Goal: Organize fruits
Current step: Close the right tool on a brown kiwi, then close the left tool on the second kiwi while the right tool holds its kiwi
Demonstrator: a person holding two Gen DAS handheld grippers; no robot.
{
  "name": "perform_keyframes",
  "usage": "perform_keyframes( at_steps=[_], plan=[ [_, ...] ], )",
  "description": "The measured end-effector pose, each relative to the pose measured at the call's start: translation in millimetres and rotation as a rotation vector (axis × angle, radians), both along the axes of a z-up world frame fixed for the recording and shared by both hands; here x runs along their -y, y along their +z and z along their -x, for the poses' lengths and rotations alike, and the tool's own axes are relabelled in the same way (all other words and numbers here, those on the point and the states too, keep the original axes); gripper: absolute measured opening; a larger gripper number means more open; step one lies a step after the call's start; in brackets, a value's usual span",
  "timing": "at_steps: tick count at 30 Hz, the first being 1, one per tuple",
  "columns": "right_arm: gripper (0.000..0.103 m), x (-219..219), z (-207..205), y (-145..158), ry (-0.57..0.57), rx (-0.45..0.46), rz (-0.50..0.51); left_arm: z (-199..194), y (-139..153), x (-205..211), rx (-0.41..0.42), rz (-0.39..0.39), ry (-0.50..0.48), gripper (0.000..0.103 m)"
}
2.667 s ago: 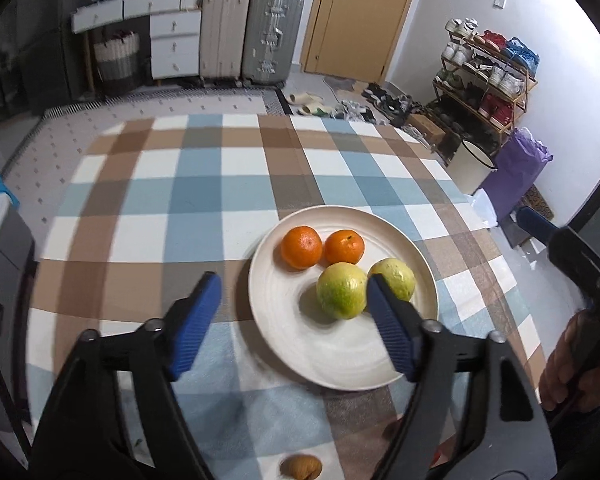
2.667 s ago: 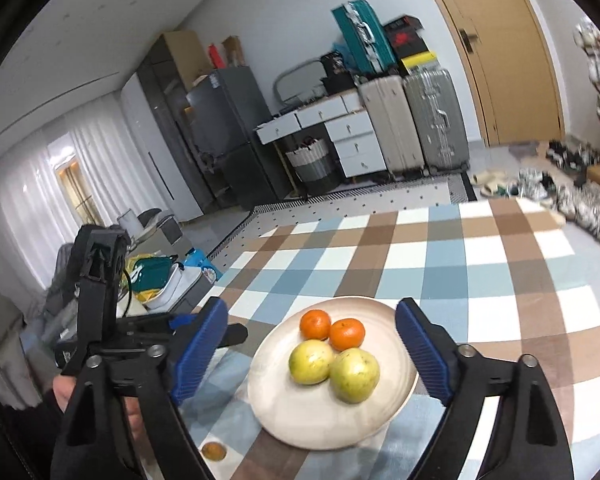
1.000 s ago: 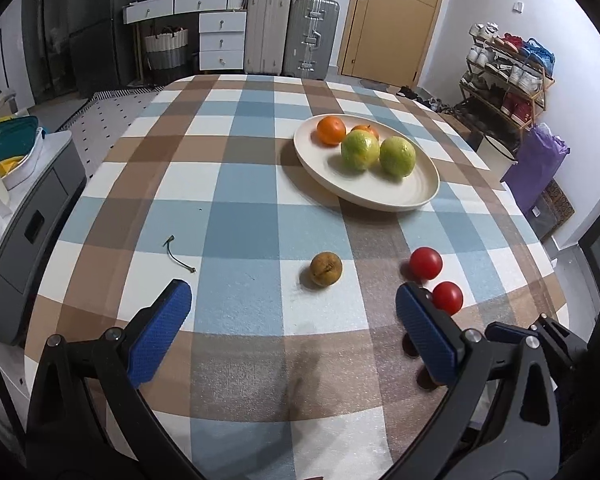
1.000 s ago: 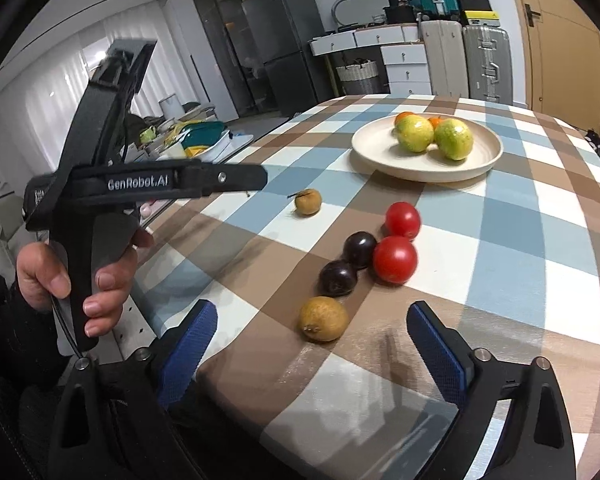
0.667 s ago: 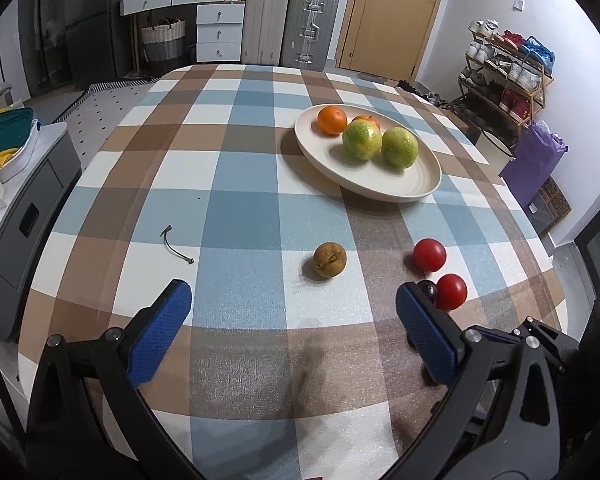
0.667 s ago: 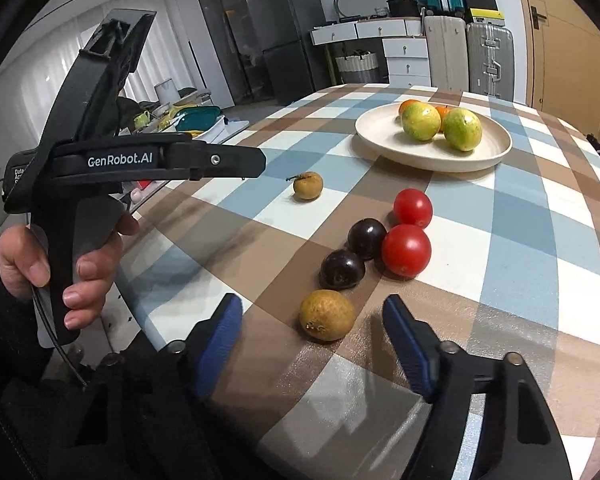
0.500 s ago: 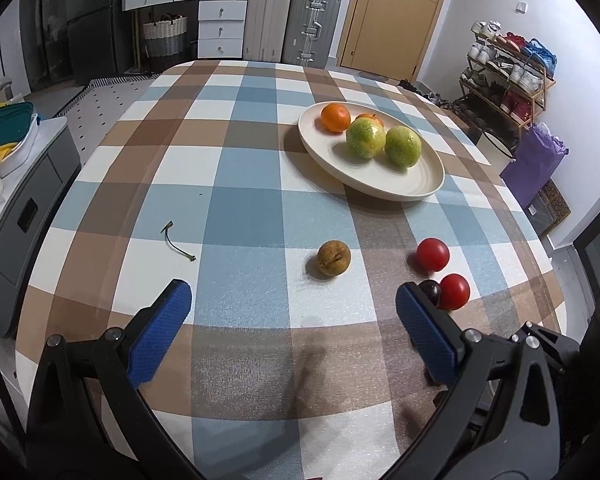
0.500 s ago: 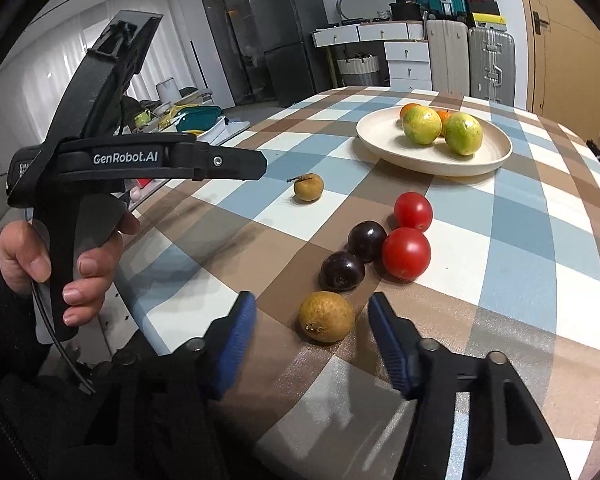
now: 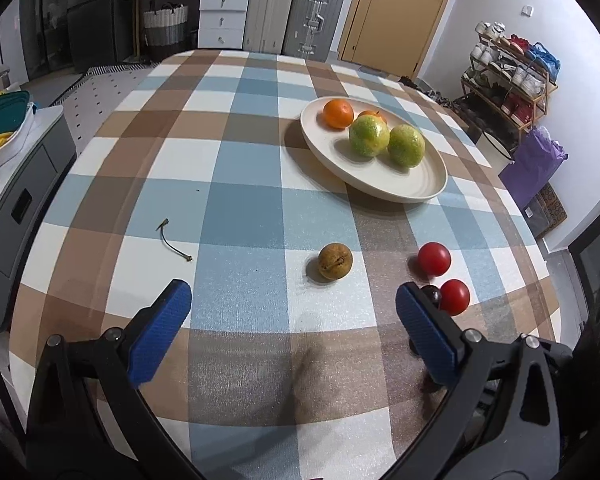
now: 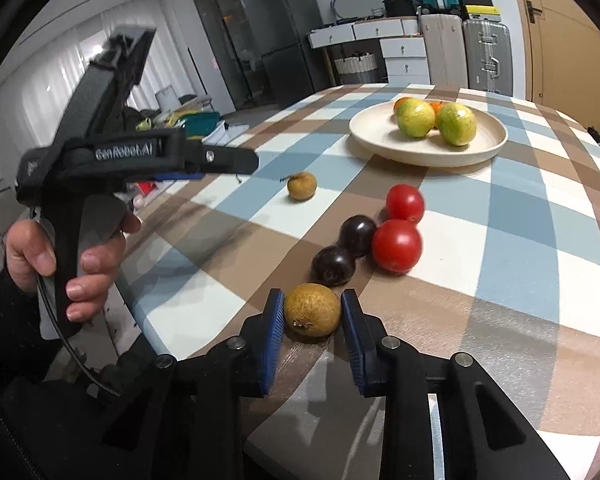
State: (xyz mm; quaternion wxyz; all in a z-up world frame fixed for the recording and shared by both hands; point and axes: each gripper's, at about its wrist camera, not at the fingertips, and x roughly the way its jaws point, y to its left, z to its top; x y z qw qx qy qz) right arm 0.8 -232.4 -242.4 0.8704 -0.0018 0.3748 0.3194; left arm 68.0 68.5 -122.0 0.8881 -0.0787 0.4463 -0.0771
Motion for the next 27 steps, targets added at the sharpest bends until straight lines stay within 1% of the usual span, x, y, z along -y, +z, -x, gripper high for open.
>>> perform_keyframes(
  at_steps=[3,8,16,18,21,23,24,25,26,27],
  plan=[
    [0.029,7,-3,4,-0.026,0.010,-0.014,-8,-5,5,-0.024,0.004,-0.022,0.102],
    [0.029,22,-15,3,-0.084,-0.016,-0.030,-22,-13,16,-0.036,-0.049,-0.047,0.102],
    [0.029,34,-20,5,-0.103,-0.020,-0.061,-45,-24,21,-0.054,-0.086,-0.066,0.102],
    [0.029,34,-21,5,-0.105,-0.025,-0.072,-48,-25,21,-0.058,-0.088,-0.065,0.100],
    [0.029,33,-22,9,-0.097,-0.017,-0.074,-52,-27,23,-0.069,-0.076,-0.091,0.092],
    [0.029,31,-22,13,-0.092,-0.007,-0.073,-53,-29,26,-0.077,-0.085,-0.108,0.075],
    [0.029,31,-24,13,-0.093,-0.007,-0.071,-54,-30,27,-0.083,-0.083,-0.119,0.070],
    [0.029,31,-24,13,-0.096,-0.008,-0.071,-55,-31,27,-0.089,-0.069,-0.128,0.063],
    [0.029,32,-24,13,-0.099,-0.009,-0.073,-55,-33,27,-0.097,-0.057,-0.134,0.058],
    [0.029,33,-23,13,-0.101,-0.009,-0.074,-54,-33,27,-0.092,-0.053,-0.133,0.057]
  ],
)
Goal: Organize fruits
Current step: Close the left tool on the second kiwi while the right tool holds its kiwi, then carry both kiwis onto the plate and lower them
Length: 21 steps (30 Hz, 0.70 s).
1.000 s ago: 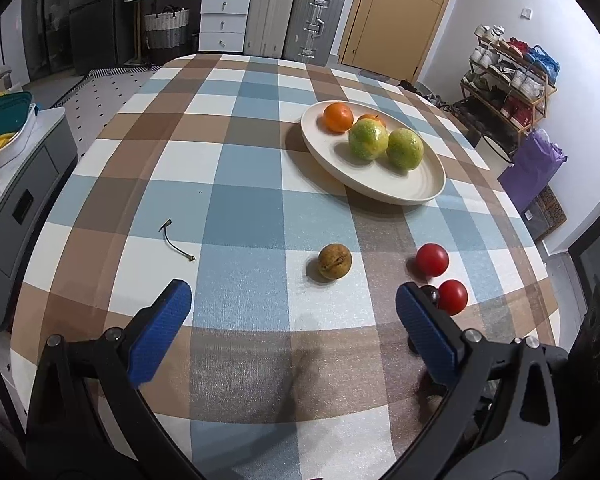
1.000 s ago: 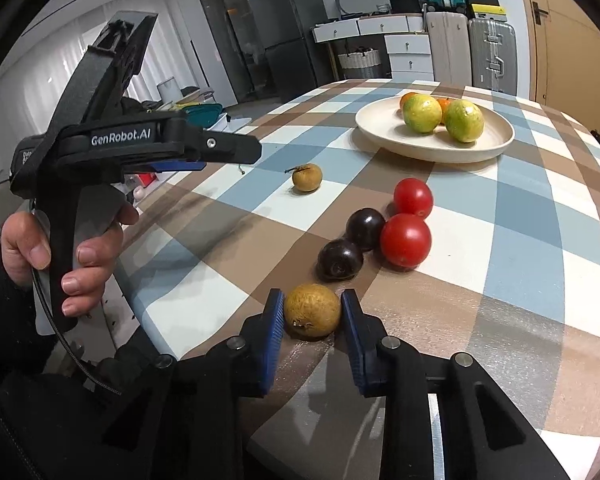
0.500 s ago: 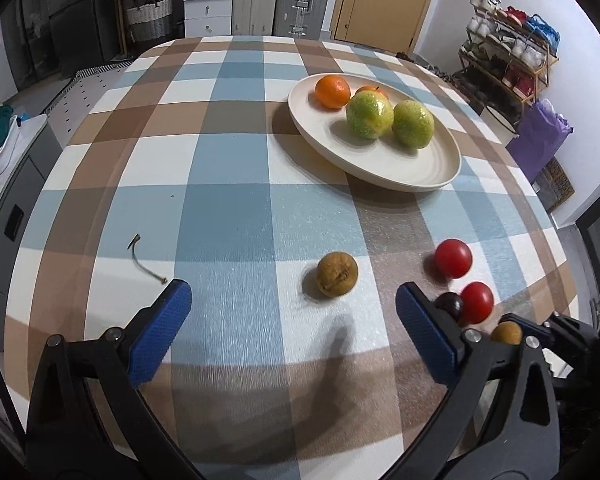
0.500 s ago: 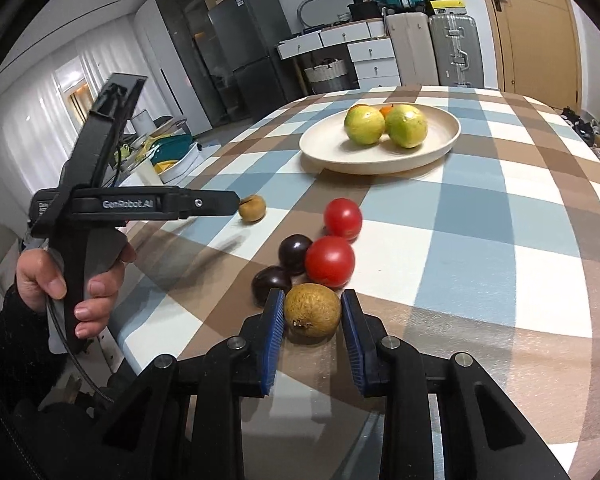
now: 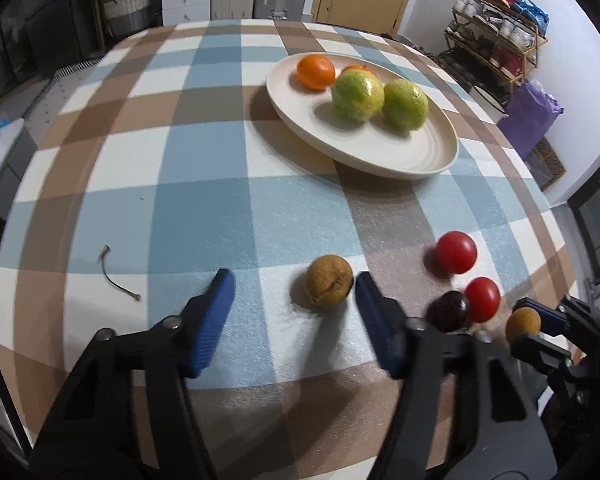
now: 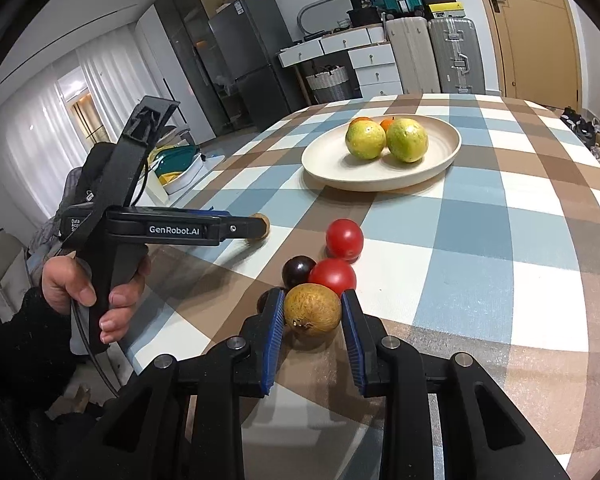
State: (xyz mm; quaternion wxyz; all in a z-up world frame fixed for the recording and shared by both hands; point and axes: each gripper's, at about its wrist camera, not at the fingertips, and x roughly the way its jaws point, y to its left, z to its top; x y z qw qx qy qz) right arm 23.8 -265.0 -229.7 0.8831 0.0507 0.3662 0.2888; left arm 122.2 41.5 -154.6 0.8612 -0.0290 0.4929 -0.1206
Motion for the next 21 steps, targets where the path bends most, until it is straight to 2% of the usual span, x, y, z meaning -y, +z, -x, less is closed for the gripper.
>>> perform_keyframes(
  at_steps=[2,4,12,21],
  plan=[
    [0.029,1,2,0,-0.004,0.002,0.002,-1,0,-1,-0.007,0.022,-0.009,0.033],
    [0.029,3,2,1,-0.009,0.005,0.001,-1,0,0,-0.020,0.031,-0.021,0.022],
    [0.029,5,-5,13,-0.013,0.023,-0.014,3,5,-1,-0.008,0.049,-0.035,0.022],
    [0.029,4,-28,38,0.002,0.072,-0.020,-1,32,-1,0.051,0.068,-0.053,0.022]
  ],
)
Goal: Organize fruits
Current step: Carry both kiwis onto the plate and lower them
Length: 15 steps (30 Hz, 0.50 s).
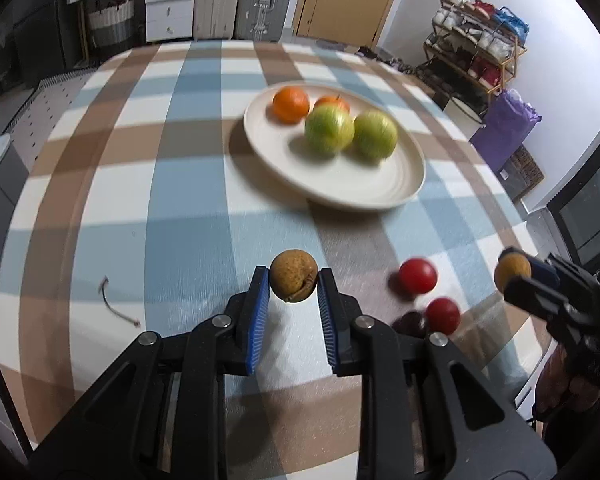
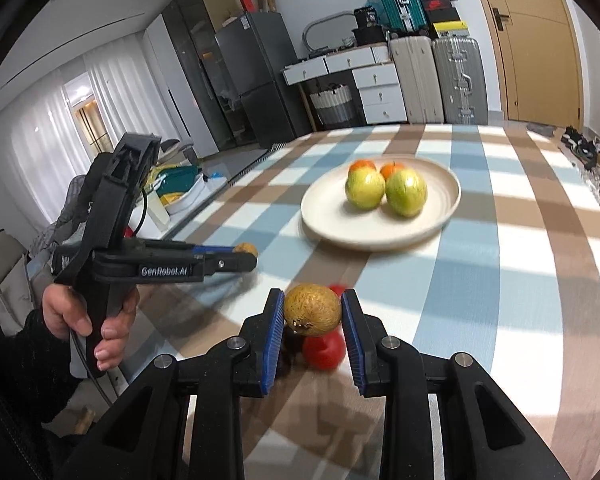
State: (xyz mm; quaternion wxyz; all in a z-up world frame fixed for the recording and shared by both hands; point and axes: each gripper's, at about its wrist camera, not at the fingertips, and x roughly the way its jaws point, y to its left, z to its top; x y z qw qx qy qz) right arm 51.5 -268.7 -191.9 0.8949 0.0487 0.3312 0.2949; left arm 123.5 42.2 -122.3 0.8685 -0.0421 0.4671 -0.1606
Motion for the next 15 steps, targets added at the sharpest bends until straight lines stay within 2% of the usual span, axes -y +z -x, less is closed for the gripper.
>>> perform_keyframes(
  at_steps=[8,15],
  plan=[
    [0.029,11,-42,35,-0.021,0.062,-0.017,-30,32,3,0.038,0.044,-0.026,0.022],
    [0.029,13,-77,54,-0.022,0.081,-0.033,-70,42,9,0.024,0.065,-0.034,0.022]
  ],
)
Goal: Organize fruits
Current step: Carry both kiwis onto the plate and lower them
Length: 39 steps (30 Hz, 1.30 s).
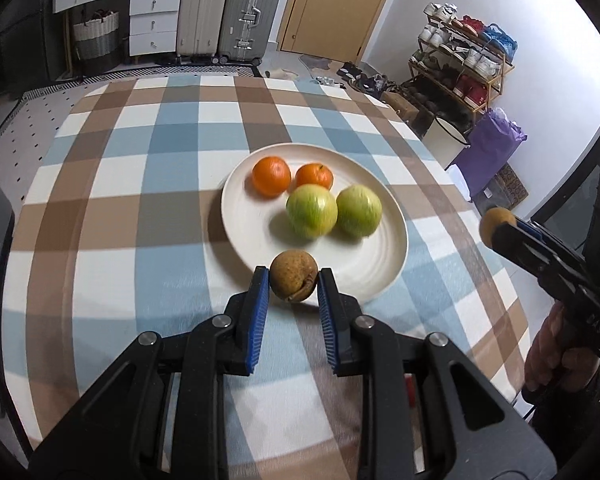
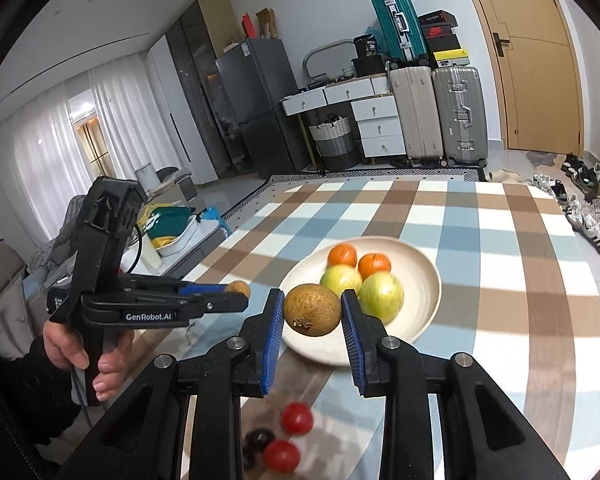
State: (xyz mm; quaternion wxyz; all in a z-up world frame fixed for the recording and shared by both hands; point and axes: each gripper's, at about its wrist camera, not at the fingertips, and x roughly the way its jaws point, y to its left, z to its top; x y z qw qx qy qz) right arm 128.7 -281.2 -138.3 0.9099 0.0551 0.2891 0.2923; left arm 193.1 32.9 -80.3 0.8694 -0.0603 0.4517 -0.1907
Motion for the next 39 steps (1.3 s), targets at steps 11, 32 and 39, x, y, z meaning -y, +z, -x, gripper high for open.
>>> perform_keyframes(
  at_steps=[11,32,39],
  plan=[
    [0.029,-3,-67,-2,-0.021,-0.041,-0.018,-60,-14,11,-0.014,-0.016,-0.011,0.022],
    [0.029,0,-156,-55,-0.124,-0.167,-0.015,-109,-48,17,-0.061,-0.031,-0.043,0.022],
    [0.039,2,-160,-61,-0.158,-0.178,-0.002,-116,-53,22,-0.071,-0.029,-0.061,0.022]
  ],
)
